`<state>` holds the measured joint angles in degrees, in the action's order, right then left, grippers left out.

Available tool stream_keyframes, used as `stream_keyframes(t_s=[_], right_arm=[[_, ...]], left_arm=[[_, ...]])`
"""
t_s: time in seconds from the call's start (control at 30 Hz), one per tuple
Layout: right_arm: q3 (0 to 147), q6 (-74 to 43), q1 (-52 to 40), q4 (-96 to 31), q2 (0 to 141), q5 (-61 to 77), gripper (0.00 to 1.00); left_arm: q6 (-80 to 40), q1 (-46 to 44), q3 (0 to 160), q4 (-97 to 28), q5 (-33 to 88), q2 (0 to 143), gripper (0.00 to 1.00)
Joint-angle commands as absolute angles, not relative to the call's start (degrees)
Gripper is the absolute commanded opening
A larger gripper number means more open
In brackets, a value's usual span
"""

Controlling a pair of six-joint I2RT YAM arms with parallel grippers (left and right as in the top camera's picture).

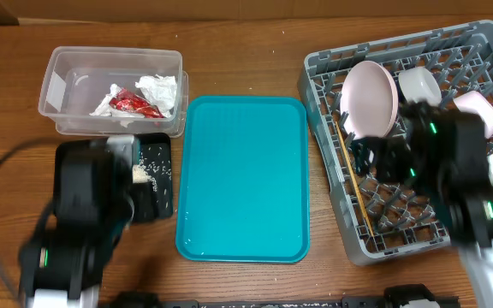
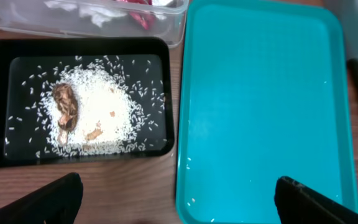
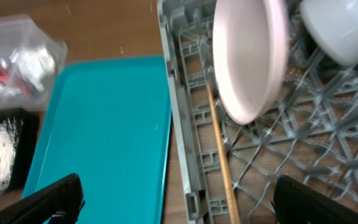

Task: Sort waste into correct bins and load items into the dishwasher
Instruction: 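Stand the plate upright in the rack and release the right gripper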

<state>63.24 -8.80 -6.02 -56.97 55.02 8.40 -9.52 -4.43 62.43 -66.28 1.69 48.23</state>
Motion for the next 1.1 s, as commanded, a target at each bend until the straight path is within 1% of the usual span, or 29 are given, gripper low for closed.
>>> stream_keyframes(t_s=[0.0, 0.1, 0.2, 0.53, 1.07], right_arm=[[58.5, -8.6, -5.9, -55.3, 46.2, 4.3, 1.0], [57.8, -8.6, -5.9, -56.1, 41.9, 4.5, 1.0], [57.8, -8.6, -5.9, -56.1, 40.7, 4.5, 1.0], [57.8, -8.6, -5.9, -56.2, 41.1, 4.5, 1.0], [57.8, -8.6, -5.9, -56.5, 41.1, 4.5, 1.0]], left_arm=[[-13.7, -4.5, 56.5, -62.6, 0.9, 37.6, 1.0], [-14.0, -4.5, 54.9, -60.2, 0.9, 33.2, 1.0], [-13.9, -4.5, 54.9, -60.7, 0.9, 32.0, 1.0], [-13.9, -4.5, 54.9, -64.7, 0.9, 32.4, 1.0], [-13.9, -4.5, 54.9, -64.7, 0.9, 32.4, 1.0]])
